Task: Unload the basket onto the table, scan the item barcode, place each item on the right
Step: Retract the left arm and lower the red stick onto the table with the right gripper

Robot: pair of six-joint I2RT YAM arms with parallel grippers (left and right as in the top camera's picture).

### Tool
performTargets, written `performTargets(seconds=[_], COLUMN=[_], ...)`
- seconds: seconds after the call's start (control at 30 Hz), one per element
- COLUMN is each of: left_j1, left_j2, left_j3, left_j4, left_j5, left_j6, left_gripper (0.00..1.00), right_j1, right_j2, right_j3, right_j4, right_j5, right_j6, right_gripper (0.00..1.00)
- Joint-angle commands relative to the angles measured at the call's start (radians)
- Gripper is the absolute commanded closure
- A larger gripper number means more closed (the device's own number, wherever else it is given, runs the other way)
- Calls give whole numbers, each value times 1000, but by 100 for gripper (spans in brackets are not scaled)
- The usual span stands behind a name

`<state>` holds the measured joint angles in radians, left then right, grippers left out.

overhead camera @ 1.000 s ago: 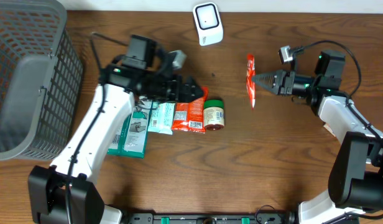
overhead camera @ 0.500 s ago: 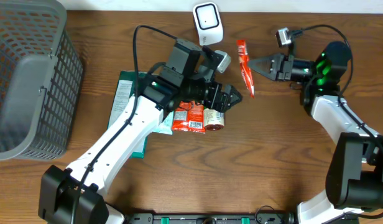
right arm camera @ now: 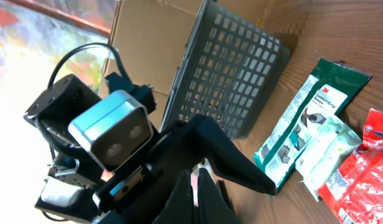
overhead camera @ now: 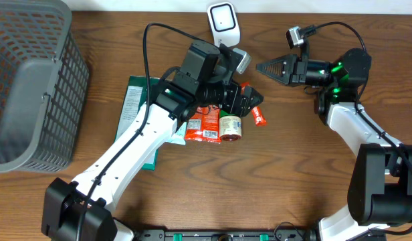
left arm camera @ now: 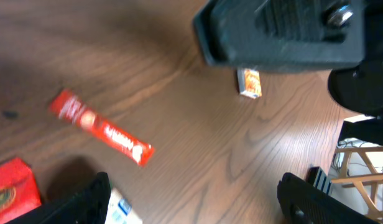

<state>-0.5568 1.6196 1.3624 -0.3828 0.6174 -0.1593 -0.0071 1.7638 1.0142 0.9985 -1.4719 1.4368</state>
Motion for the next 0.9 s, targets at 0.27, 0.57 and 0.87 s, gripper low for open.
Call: performTargets(seconds=[0.27,0.57,0.87], left_j1=[13,13,108], left_j2=[2,2,2], left_j3=[-3,-3,-3], left_j4=[-205,-252,-291], left_j5=[-276,-497,-619], left_j6=[5,-17,-148], left_gripper=[14,13,13], right_j1=[0,12,101], right_j2=[-19,-18,-19], right_j3=[-4,-5,-2], right_j4=[-15,-512,-1057], right_j5=[-49,248,729], right_j6=[-185,-598,-1061], right_gripper=[80,79,71])
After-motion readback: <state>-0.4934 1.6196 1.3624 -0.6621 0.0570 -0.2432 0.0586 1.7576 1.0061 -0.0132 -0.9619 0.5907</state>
